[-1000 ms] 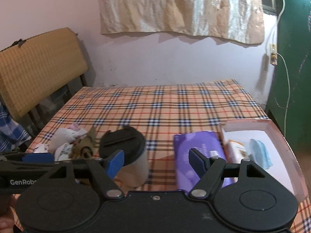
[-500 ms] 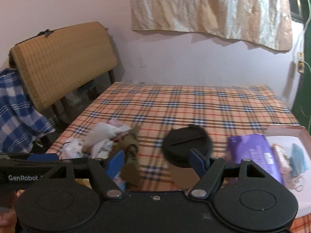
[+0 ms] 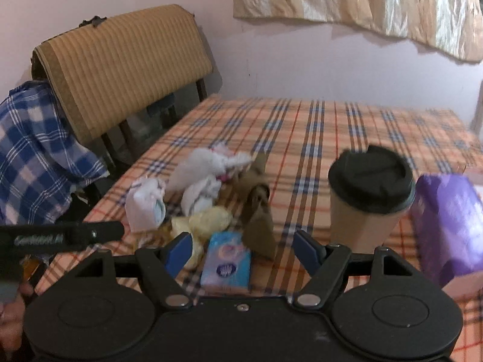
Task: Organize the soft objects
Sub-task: 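Move both grippers back over the bed toward the remaining items, then grasp the white respirator mask with the left gripper while the right gripper grasps the blue Vinda tissue pack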
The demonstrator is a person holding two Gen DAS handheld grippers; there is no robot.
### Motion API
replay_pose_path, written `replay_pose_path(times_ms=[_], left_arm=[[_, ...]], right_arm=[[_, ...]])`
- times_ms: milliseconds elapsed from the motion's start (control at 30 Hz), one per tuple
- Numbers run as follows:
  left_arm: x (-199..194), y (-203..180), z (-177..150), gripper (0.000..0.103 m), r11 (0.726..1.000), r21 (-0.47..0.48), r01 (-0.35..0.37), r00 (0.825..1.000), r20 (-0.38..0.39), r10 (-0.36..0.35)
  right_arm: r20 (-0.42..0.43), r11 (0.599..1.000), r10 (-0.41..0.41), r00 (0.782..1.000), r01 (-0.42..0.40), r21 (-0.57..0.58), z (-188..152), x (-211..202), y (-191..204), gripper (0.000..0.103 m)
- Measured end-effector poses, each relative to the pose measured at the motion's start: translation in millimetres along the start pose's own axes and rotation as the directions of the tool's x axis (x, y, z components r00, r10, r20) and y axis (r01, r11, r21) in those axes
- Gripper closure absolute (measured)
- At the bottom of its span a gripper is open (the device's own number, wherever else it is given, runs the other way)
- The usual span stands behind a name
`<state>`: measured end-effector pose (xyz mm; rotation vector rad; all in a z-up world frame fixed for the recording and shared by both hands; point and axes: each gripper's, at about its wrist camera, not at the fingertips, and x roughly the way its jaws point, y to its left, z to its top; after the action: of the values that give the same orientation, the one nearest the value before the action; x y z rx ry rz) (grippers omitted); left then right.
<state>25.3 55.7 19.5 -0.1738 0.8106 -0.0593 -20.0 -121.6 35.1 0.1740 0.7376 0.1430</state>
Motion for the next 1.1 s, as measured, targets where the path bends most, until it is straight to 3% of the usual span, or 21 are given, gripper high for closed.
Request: replay_pose_path(times_ms=[167,300,467,533,600,633,700,733,867,1100], left_arm=[[28.7,22.4,13.6,0.009,0.996,-0.060,-0.066,0.998,-0.020,0.065],[49.8,26.4,28.9,0.008,0.993,-0.098,-0.065,0.998,-0.031,0.063],[74.9,21.4,40.7,0.001,0.992,-0.075,-0.103,0.994,-0.051,0.099],[82.0,22.3,39.4,0.002,0.994,-0.082,-0.079,0.995,-0.062,0.074],[88.6,23.7,39.0,0.013,0.995,-0.088,-0.038,0.997,-0.076,0.031],[91.3,23.7,38.8,0.028,0.996,-0.093,-0.017,0.996,-0.089,0.008],[90.4,18.8,36.3,0.049,0.998,-0.054,-0.012,0.996,-0.085,0.007],[88.6,16.4,35.0,0.053,0.999,-0.037,0.002,0.996,-0.088,-0.005],[67.5,17.7,28.1,0.058,0.998,-0.034,0.044,0.993,-0.106,-0.047],[13.2,13.5,5.1,0.058,0.999,0.031,0.034,0.997,-0.068,-0.032]], right_arm=[[-0.027,1.000,0.003,1.000,-0.003,0.006,-9.8,3.5,-1.9,0.016],[-0.032,1.000,0.000,0.999,0.001,0.015,-11.5,4.6,-3.4,0.016],[-0.042,1.000,0.000,0.999,0.001,0.023,-13.2,8.4,-2.3,0.016],[-0.051,1.000,-0.003,0.999,0.004,0.021,-14.3,11.4,-0.3,0.016],[-0.061,1.000,-0.004,0.998,0.005,0.018,-16.1,15.0,2.8,0.016],[-0.066,1.000,-0.004,0.998,0.005,0.019,-17.0,16.6,4.1,0.016],[-0.079,1.000,0.002,0.997,0.000,0.023,-18.9,20.6,5.9,0.016],[-0.083,1.000,0.004,0.997,-0.002,0.024,-19.8,22.3,6.6,0.016],[-0.111,1.000,-0.003,0.994,0.006,0.030,-24.9,34.5,7.3,0.016],[-0.169,0.999,-0.013,0.986,0.018,0.030,-30.6,65.9,8.1,0.016]])
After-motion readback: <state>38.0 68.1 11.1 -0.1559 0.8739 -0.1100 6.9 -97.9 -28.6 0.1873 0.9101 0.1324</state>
